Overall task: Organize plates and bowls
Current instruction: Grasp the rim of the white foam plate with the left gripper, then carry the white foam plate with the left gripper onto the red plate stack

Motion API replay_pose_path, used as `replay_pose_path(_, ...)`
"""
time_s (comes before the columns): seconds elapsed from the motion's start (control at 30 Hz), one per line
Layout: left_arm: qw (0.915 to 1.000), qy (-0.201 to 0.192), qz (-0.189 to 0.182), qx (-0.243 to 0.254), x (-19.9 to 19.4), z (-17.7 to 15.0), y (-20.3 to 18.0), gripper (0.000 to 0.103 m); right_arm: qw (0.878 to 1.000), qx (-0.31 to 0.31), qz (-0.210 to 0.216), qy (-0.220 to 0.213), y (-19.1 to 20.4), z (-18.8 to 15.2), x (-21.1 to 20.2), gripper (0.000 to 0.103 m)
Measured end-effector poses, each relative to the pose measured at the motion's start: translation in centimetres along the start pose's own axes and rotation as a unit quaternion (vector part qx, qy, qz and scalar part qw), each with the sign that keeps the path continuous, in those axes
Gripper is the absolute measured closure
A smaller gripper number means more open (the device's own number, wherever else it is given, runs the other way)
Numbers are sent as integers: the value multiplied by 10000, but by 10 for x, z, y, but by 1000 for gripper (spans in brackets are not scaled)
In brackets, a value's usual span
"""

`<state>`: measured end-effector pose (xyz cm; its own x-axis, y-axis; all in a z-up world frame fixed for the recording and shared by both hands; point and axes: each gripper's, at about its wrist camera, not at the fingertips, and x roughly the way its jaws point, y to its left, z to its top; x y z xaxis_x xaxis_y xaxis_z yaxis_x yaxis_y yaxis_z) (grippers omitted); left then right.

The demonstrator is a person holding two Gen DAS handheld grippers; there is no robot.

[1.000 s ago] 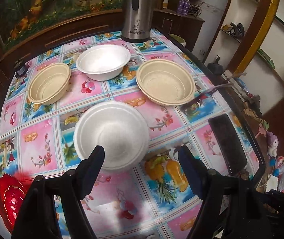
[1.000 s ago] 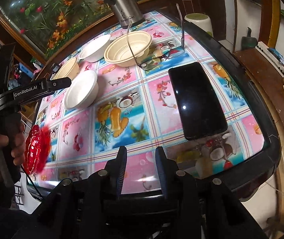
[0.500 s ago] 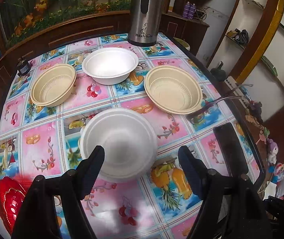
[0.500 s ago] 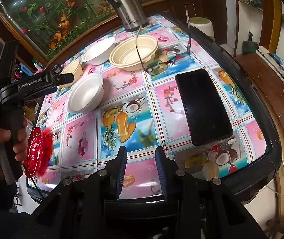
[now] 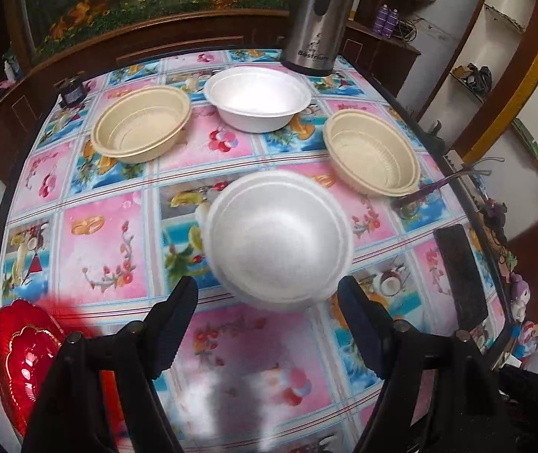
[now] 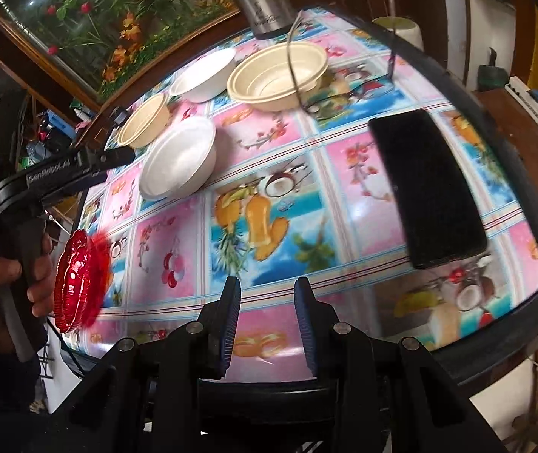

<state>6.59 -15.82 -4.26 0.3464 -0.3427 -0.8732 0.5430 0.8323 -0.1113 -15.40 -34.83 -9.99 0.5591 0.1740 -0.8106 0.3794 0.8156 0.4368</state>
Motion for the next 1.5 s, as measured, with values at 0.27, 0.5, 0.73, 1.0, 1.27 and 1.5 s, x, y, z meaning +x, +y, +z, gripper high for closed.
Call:
replay_pose_path(0.27,9982,119,80,-582,10,10,42,28,9994,53,336,19,10,38,19,71)
replay_pose_path(0.5,9944,478,-101,-941,50,28,53,47,9982,178,577,67,15,93,54,71)
replay_pose_path(0.73,9894,695,-316,-1234,71,30,61,50,9969,278,657,334,18,131,94,71)
replay_pose_path(1.0,9890,819,-310,-1189,88,32,58,53,9952,155,753,606,28,152,122,71)
replay_pose_path(1.27,9888,899,-332,-1143,99,27,57,85,9941,-68,686,840,40,157,149,72)
replay_pose_path(1.5,9928,753,-210,-910,85,26,45,90,9944,-347,597,794,55,155,146,93)
